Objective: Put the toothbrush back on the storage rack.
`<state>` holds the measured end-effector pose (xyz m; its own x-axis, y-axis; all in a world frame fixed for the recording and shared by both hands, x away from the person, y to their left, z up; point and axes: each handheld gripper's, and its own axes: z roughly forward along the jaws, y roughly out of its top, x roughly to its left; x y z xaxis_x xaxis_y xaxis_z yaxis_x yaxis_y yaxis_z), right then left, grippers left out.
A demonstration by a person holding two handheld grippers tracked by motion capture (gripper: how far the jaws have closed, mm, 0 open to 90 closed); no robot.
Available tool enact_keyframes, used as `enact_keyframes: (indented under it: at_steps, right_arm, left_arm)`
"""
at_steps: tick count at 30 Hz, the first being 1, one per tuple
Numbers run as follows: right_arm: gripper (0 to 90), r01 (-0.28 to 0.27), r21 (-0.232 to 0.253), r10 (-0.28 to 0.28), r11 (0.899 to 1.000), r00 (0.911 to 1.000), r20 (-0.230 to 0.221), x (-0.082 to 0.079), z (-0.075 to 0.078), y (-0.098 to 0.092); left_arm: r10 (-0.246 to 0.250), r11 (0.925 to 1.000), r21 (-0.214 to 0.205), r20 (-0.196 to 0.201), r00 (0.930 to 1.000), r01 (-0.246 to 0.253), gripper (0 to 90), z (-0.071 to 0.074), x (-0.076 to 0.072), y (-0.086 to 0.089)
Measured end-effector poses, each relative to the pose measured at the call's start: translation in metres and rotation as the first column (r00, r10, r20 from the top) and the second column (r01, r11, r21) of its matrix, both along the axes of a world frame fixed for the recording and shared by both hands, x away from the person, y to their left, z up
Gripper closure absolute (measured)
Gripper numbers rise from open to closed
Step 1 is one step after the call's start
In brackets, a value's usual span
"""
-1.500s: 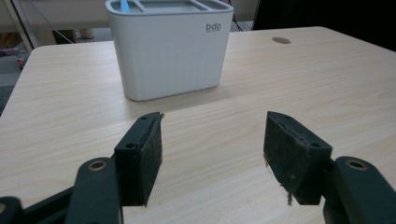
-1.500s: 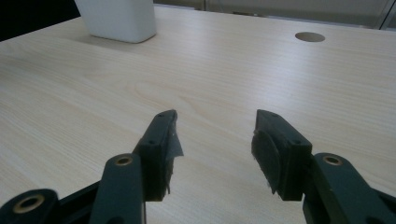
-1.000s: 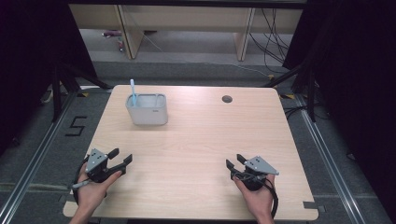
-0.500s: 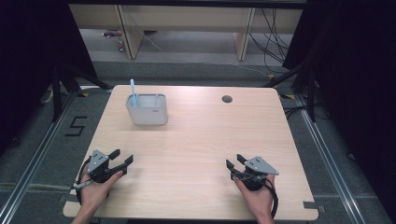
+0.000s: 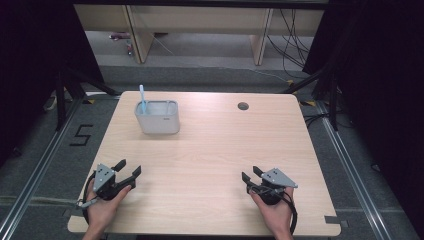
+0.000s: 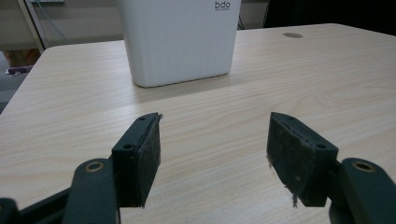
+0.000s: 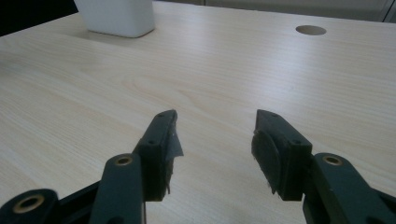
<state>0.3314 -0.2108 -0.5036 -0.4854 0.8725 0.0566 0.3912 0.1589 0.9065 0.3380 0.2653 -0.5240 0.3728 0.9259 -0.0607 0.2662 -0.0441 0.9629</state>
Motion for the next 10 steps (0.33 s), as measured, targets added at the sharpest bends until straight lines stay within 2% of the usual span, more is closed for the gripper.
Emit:
enact_keyframes:
  at_steps: [1,2,3,5,6,9,10]
  right_arm:
    - [50.0,-0.003,0.027,0.003,1.0,1.0,-0.006,0.0001,-0.0014,0.0023]
    - [50.0,-0.003,-0.003,0.003,1.0,1.0,0.0,-0.0002,-0.0004,0.0006]
    - [50.0,0.01,0.035,-0.009,0.999,0.9997,-0.023,-0.0019,-0.001,0.0038]
    - [50.0,0.008,0.039,-0.008,0.999,0.9998,-0.021,-0.0017,-0.0011,0.0044]
    - [50.0,0.009,0.04,-0.008,0.999,0.9998,-0.021,-0.0017,-0.0011,0.0045]
    - [50.0,0.007,0.038,-0.007,0.999,0.9999,-0.015,-0.0015,-0.0011,0.0043]
    - [50.0,-0.007,0.023,0.007,1.0,1.0,-0.006,0.0,-0.0011,0.002]
  left_arm:
    - [0.001,1.0,-0.002,0.003,1.0,-0.001,34.4,0.0,-0.0004,-0.0002]
    - [0.004,1.0,0.005,-0.001,1.0,-0.004,34.4,0.0005,-0.0013,0.0]
    - [0.0,1.0,0.004,0.006,1.0,0.0,34.4,0.0003,-0.0013,0.0001]
    - [0.001,1.0,-0.005,0.016,0.9999,-0.001,34.3,-0.0003,-0.001,0.0001]
    - [0.004,1.0,0.001,0.003,1.0,-0.004,34.2,0.0004,-0.0018,0.0007]
    - [0.004,1.0,0.001,0.003,1.0,-0.004,34.1,0.0004,-0.0015,0.0011]
    - [0.004,1.0,0.0,0.002,1.0,-0.004,34.1,0.0004,-0.0013,0.0009]
